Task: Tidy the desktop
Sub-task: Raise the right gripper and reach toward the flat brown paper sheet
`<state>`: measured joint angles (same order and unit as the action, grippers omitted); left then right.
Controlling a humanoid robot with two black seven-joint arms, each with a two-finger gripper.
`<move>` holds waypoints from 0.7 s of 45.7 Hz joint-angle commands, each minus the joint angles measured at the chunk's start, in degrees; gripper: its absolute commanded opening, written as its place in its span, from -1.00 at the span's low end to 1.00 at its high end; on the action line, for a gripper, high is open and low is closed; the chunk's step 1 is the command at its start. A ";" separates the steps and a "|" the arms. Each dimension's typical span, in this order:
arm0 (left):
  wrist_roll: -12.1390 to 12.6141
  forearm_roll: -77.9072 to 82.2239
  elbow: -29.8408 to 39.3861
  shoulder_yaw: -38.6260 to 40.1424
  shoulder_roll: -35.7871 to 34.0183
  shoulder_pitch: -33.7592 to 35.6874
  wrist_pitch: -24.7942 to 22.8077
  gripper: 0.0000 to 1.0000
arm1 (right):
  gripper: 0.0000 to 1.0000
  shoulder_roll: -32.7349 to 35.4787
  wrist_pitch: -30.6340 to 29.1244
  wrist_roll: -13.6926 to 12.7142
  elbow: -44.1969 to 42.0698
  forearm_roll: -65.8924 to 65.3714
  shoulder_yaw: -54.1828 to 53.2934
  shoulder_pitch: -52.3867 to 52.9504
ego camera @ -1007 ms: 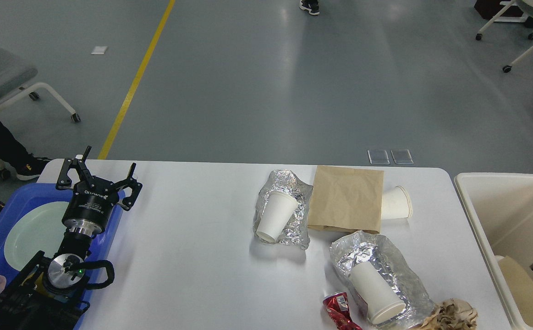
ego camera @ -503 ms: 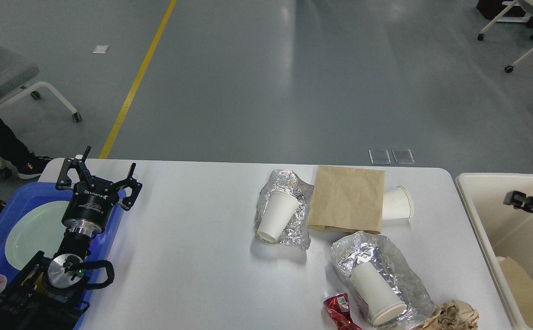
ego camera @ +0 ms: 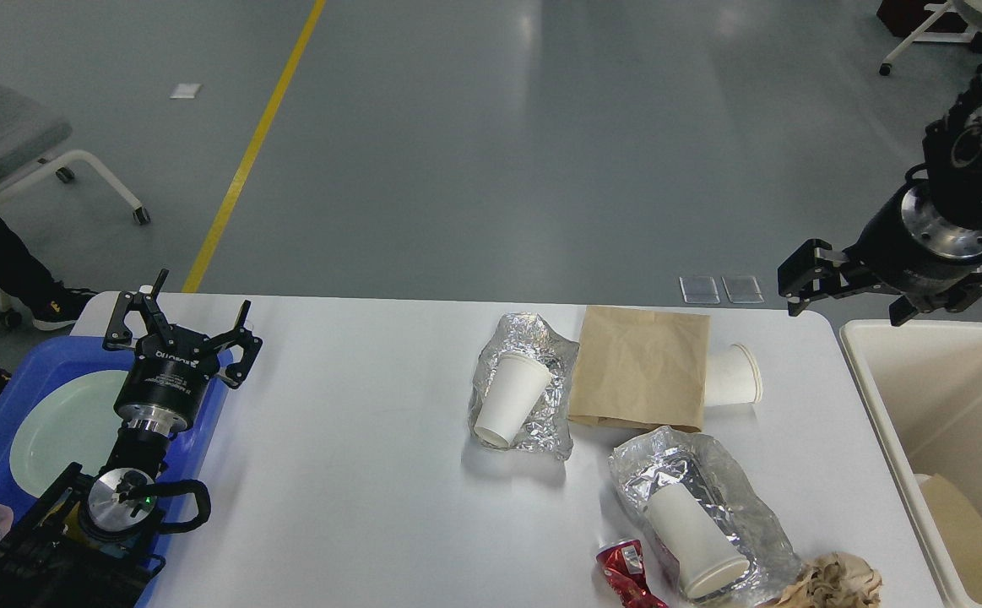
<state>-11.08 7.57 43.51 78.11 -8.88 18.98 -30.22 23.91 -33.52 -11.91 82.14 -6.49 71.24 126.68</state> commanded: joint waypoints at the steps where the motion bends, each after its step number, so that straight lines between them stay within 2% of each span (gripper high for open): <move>1: -0.08 -0.02 0.00 0.02 0.00 0.00 0.08 0.99 | 1.00 -2.11 -0.67 0.05 11.89 0.25 0.74 10.41; 4: -0.08 -0.02 0.00 0.02 0.00 0.00 0.08 0.99 | 1.00 -2.29 -2.60 0.05 16.11 0.77 0.74 14.55; 8: 0.01 -0.02 0.00 0.02 0.00 0.00 0.08 0.99 | 1.00 -2.46 -4.88 0.05 17.62 3.05 0.39 16.14; 22: 0.01 0.07 0.00 0.02 0.00 0.00 0.08 0.99 | 1.00 -4.48 -3.13 0.05 16.65 4.03 -0.49 15.61; 27: 0.01 0.07 0.00 0.02 0.00 0.00 -0.01 0.99 | 1.00 -4.92 1.51 0.05 14.28 3.94 -1.10 11.14; 32: 0.01 0.07 0.00 0.02 0.00 0.00 -0.01 0.99 | 1.00 -6.68 11.26 0.05 7.35 4.11 -3.29 -1.06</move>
<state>-11.10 7.61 43.51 78.14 -8.88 18.98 -30.15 18.88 -31.14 -11.85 95.81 -2.48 70.02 136.71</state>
